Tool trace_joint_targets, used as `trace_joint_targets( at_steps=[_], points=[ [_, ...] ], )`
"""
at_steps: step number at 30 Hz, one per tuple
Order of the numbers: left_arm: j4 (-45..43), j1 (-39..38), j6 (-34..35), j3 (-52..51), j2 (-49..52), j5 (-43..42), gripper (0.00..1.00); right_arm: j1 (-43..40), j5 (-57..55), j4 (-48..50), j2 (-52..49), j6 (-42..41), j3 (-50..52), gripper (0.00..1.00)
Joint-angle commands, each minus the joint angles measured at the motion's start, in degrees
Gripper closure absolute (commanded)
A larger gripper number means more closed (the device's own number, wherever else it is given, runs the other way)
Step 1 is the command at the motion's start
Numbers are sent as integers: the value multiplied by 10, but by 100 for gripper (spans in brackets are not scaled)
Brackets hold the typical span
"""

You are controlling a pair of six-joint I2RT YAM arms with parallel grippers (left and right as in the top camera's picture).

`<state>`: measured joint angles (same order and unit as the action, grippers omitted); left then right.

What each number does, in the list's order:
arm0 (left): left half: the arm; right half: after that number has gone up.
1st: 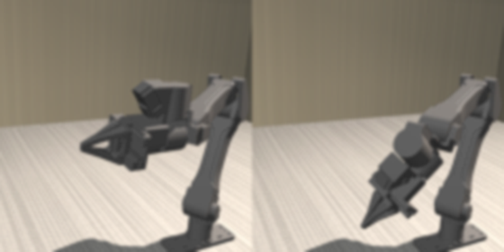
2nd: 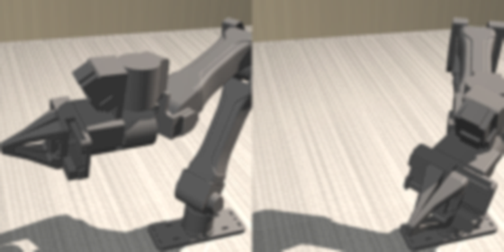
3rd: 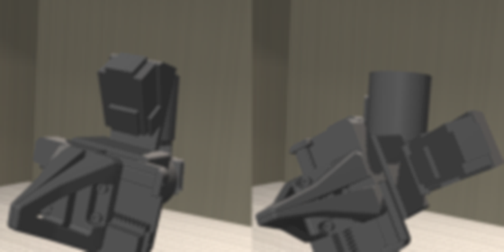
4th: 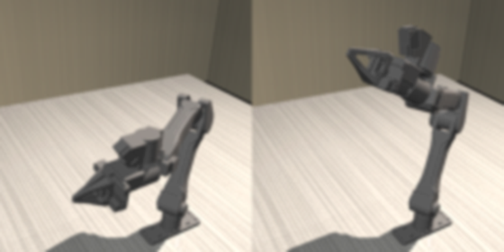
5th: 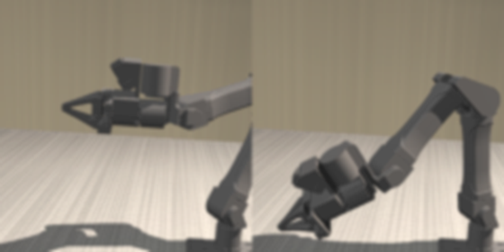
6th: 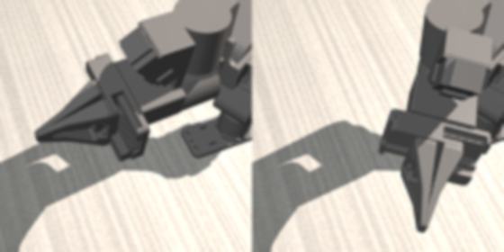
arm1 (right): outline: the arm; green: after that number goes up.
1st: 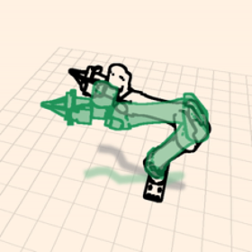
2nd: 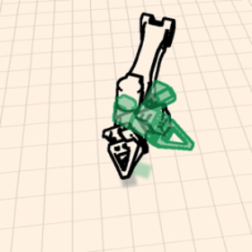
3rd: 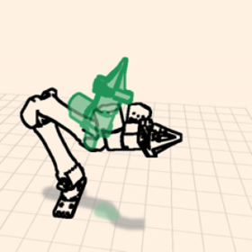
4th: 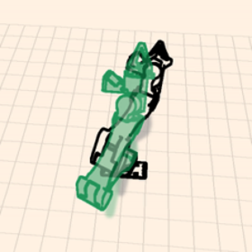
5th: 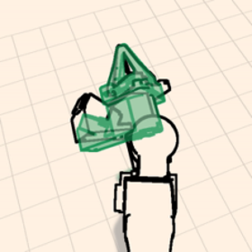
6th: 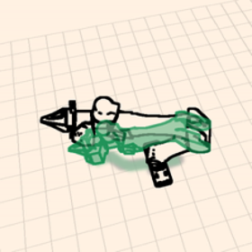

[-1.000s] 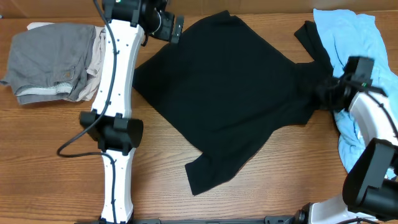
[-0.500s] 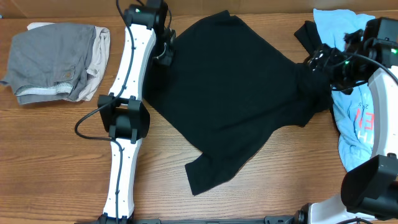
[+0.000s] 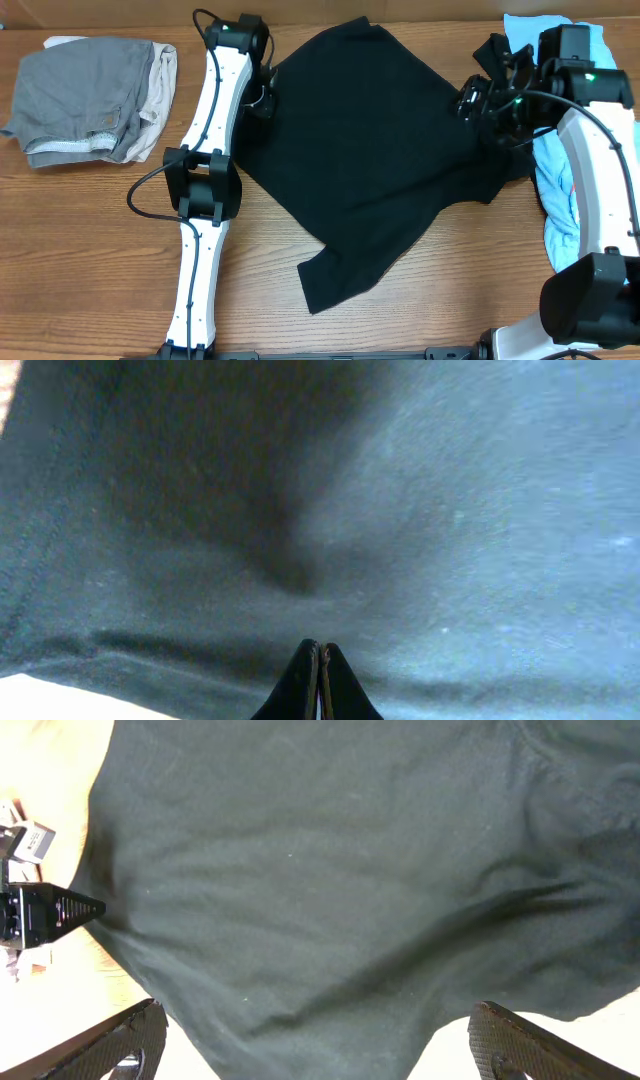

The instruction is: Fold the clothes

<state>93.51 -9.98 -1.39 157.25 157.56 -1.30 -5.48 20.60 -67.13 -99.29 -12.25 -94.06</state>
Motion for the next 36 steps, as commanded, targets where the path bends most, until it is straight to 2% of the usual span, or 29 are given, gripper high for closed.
trace_joint_targets(
  at_steps=[1, 10, 13, 25, 31, 36],
  points=[
    [4, 5, 13, -5, 31, 7, 96, -1, -17, 2, 0, -13, -12, 0],
    [25, 11, 20, -12, 49, 8, 96, -1, -17, 2, 0, -13, -12, 0],
    [33, 17, 51, -22, 58, 40, 96, -1, -17, 2, 0, -13, -12, 0],
    [33, 87, 102, -179, 59, 78, 96, -1, -17, 12, 0, -13, -11, 0],
    [34, 116, 104, -196, 54, 61, 96, -1, -17, 14, 0, -13, -11, 0],
    [34, 113, 102, -217, 8, 61, 96, -1, -20, 10, 0, -13, -11, 0]
  ],
)
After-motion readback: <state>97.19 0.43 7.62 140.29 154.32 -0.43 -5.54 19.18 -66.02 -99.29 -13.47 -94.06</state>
